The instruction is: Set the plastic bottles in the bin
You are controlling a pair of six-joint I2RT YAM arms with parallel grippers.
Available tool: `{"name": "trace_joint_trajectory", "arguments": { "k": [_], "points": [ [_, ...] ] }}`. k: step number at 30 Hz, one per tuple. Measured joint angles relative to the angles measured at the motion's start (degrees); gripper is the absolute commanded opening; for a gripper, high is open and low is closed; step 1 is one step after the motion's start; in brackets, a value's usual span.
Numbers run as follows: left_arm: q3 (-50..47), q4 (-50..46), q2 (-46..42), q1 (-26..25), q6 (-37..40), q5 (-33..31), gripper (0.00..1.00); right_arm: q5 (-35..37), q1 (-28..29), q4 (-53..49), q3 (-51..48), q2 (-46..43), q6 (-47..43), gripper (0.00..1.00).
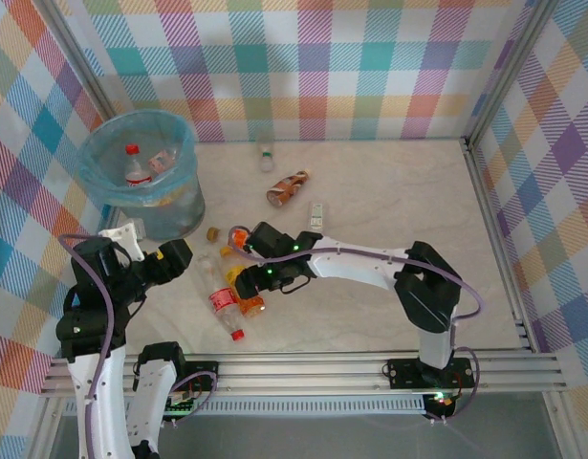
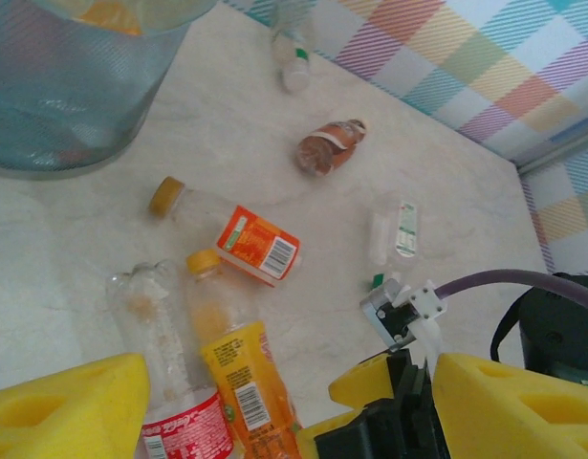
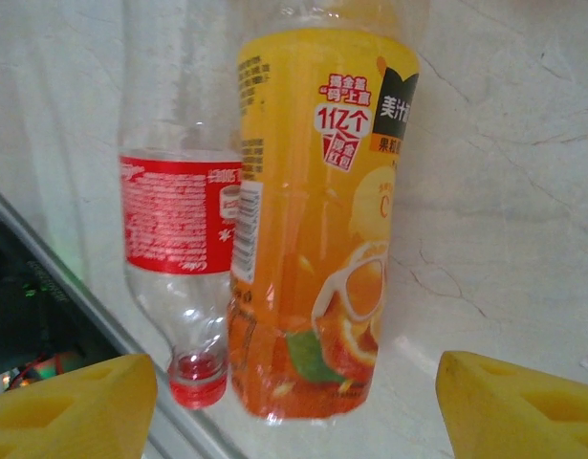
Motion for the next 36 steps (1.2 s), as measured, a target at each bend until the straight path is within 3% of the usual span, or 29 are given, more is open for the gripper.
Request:
{"name": "trace_joint_trajectory", "arguments": {
  "k": [11, 23, 36],
  "points": [
    [-0.8, 0.4, 1.9, 0.0, -1.9, -2.2, 0.78, 0.1, 0.0, -1.5, 8.2, 9.5, -2.6, 0.78],
    [-1.7, 0.4, 2.6, 0.0, -2.0, -2.6, 0.78, 1.1, 0.0, -3.7, 8.7, 13.2, -3.9, 0.79],
    [-2.0, 1.8, 4.7, 0.0, -2.4, -2.4, 0.78, 1.1, -0.4, -4.1, 8.6, 13.4, -4.1, 0.64]
  ]
}}
